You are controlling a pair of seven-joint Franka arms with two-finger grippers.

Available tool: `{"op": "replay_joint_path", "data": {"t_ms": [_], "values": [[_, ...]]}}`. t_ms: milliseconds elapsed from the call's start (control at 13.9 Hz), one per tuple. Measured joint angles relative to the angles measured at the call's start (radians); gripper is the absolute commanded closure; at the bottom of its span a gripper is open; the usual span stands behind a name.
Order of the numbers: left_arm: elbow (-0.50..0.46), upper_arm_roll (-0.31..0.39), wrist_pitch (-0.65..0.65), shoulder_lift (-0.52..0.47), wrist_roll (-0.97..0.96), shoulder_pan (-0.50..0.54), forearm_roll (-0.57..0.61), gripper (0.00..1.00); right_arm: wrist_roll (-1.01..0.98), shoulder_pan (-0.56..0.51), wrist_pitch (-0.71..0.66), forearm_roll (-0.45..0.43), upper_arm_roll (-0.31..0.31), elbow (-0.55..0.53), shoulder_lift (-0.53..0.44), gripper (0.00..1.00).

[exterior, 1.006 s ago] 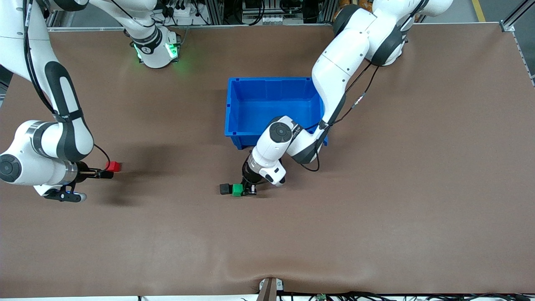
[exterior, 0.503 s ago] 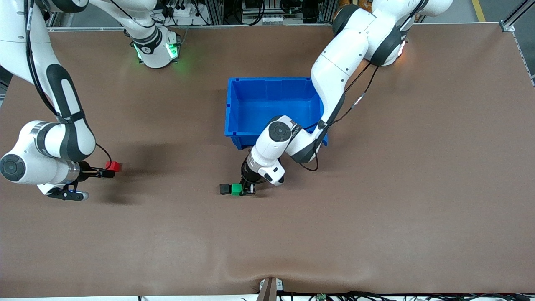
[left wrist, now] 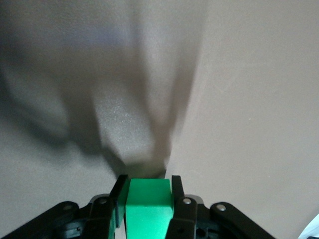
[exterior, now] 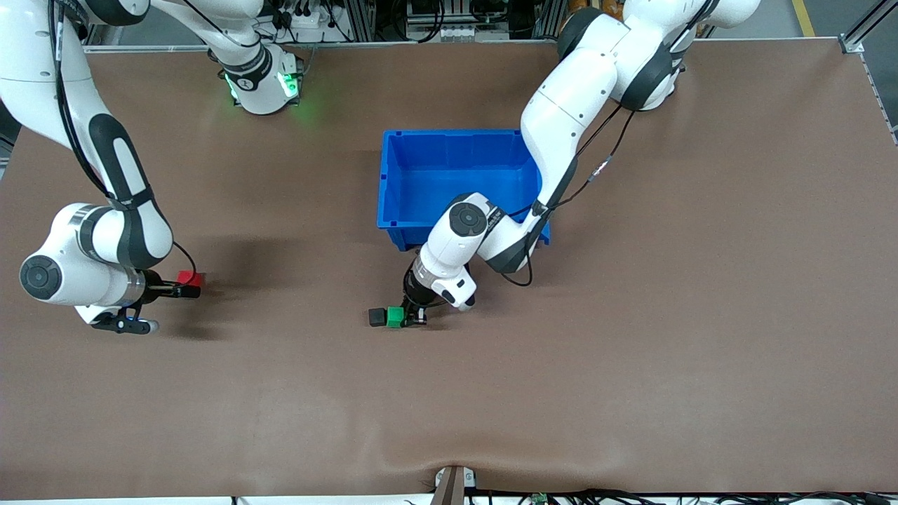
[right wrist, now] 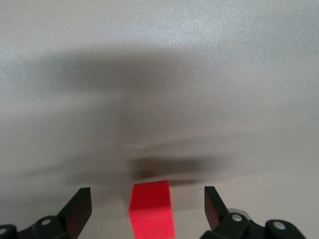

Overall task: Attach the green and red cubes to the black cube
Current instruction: 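Lower the green cube against the black cube while the right gripper grasps red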

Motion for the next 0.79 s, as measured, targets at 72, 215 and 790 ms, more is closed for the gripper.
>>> {"op": "replay_joint_path", "data": {"t_ms": [72,215,790], "values": [[0.0,0.0,0.0,0.0,0.0,0.0,0.0,0.47,0.0,0.0,0.0,0.0,0.0,-0.001,0.0,0.0],[0.001,-0.001,0.0,0.001,0.0,-0.001,0.0,0.0,0.0,0.0,0.0,0.0,0.0,-0.006,0.001,0.04],[0.041,0.003,-0.028,-0.005,0.007,-0.001,0.0,0.0,-0.007,-0.001,0.006,0.0,0.0,-0.013,0.02,0.33]]}}
